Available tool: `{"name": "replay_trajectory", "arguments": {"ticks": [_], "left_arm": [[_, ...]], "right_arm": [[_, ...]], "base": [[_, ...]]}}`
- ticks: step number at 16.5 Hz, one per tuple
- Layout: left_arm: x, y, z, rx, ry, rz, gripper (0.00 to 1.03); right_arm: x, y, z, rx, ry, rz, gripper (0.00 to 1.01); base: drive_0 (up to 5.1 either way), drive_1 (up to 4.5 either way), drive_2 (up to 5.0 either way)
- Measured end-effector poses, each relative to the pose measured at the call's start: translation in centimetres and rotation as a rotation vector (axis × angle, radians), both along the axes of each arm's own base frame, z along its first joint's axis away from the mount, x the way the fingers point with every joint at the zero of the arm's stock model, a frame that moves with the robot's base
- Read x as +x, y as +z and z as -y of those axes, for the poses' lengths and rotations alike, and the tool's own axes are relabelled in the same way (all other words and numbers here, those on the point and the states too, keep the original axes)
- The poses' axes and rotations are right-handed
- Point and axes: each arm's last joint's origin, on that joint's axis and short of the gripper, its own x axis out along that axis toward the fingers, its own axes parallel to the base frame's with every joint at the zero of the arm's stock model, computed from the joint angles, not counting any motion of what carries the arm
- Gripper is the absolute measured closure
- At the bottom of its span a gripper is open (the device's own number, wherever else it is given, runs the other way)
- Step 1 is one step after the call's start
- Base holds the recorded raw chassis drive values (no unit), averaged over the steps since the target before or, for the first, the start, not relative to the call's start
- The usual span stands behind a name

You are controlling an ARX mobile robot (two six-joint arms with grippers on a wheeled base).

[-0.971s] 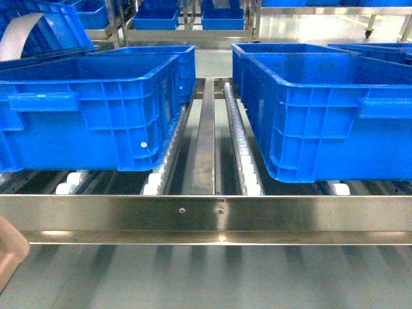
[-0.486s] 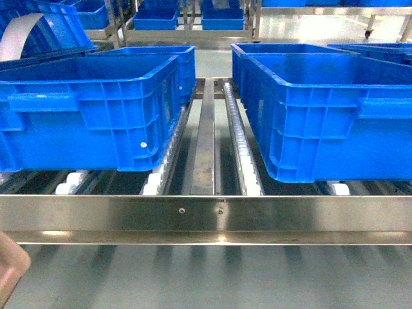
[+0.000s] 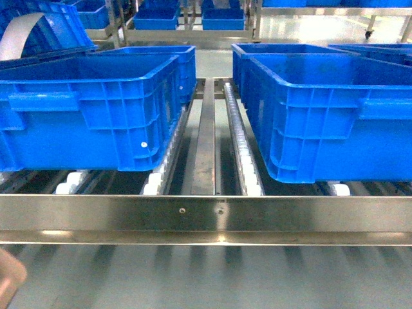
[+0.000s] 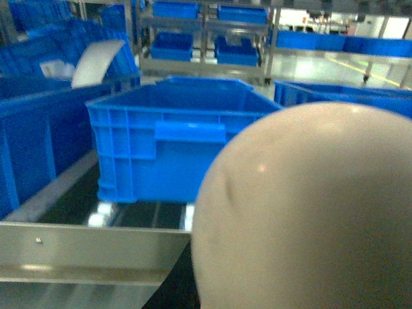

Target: Place part in tray to right shelf

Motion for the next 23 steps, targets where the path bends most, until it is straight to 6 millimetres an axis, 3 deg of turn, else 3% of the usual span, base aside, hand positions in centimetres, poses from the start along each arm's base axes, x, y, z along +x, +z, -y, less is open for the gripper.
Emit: {"name": "replay_trajectory", "arguments": {"ticks": [23], "left_arm": [[0.0,-0.01,0.0,0.005,0.001,-0.002,0.9]], "right_arm": [[-0.56,0.21,-0.01,0.0,0.001,0.038,0.99]], "base": [[0.0,0.0,0.0]]}}
